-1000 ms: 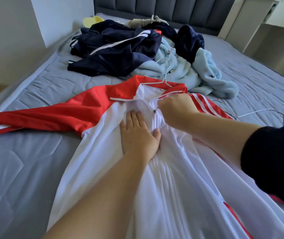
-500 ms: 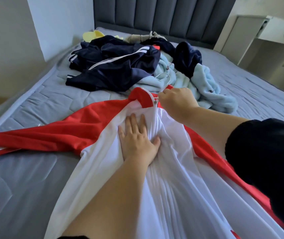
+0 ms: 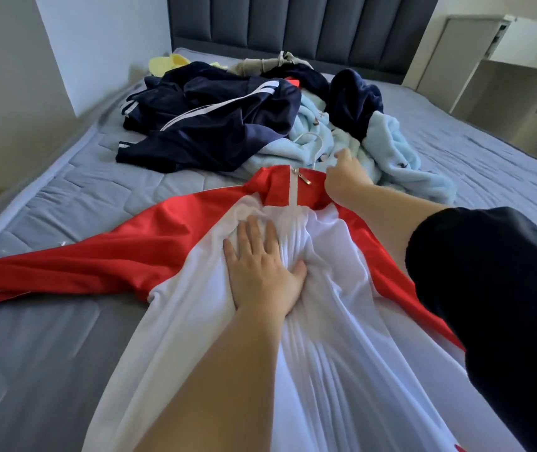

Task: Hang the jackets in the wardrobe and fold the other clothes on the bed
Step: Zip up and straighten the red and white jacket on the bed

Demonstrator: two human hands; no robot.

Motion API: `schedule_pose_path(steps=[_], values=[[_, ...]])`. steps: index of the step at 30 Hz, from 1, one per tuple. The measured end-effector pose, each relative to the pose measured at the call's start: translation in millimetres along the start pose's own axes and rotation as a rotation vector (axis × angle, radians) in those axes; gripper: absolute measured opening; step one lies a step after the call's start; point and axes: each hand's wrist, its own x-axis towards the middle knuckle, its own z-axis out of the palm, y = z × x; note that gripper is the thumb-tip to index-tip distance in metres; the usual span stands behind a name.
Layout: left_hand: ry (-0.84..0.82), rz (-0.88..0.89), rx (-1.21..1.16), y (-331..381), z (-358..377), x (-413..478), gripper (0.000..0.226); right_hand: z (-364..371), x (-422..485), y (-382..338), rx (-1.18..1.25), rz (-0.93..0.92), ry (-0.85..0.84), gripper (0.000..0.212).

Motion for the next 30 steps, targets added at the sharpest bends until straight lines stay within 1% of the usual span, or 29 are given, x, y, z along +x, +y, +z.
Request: schedule_pose_path(steps=[1, 2, 3, 5, 8, 10, 13, 15, 19, 21, 24, 26, 30], values=[[-0.005, 0.0, -0.023, 0, 0, 0, 0.087, 6, -1, 7, -0.011, 0.069, -0.079, 0.043], [-0.019, -0.002, -0.049, -1, 1, 0, 0.086, 12, -2, 12, -0.019, 0.095, -0.139, 0.046], [-0.039, -0.002, -0.073, -1, 1, 1, 0.086, 17, -3, 16, 0.017, 0.107, -0.171, 0.044], [-0.065, 0.005, -0.088, -2, 2, 2, 0.084, 20, -5, 19, 0.1, 0.114, -0.175, 0.037], [-0.074, 0.014, -0.09, -3, 4, 4, 0.083, 17, -9, 22, 0.003, 0.072, -0.188, 0.023], [-0.076, 0.011, -0.086, -3, 6, 4, 0.083, 16, -15, 23, -0.053, 0.035, -0.163, 0.02], [-0.058, 0.017, -0.082, -3, 6, 4, 0.083, 18, -25, 24, 0.029, 0.048, -0.049, 0.009], [-0.042, 0.041, -0.096, -3, 4, 4, 0.083, 18, -32, 24, 0.071, 0.051, 0.014, 0.006], [-0.046, 0.121, -0.118, -8, -6, -9, 0.083, 7, -54, 23, 0.149, 0.047, 0.081, 0.012], [-0.097, 0.141, -0.098, -16, -15, -24, 0.082, -7, -70, 15, 0.204, 0.043, 0.082, 0.014], [-0.277, 0.178, -0.081, -21, -53, -45, 0.082, -41, -97, -6, 0.253, 0.016, 0.012, 0.013], [-0.339, 0.172, -0.145, -22, -98, -49, 0.08, -70, -111, -26, 0.264, -0.008, -0.053, 0.016], [-0.233, 0.184, -0.194, -31, -217, -36, 0.072, -145, -119, -78, 0.271, 0.023, -0.119, 0.022]])
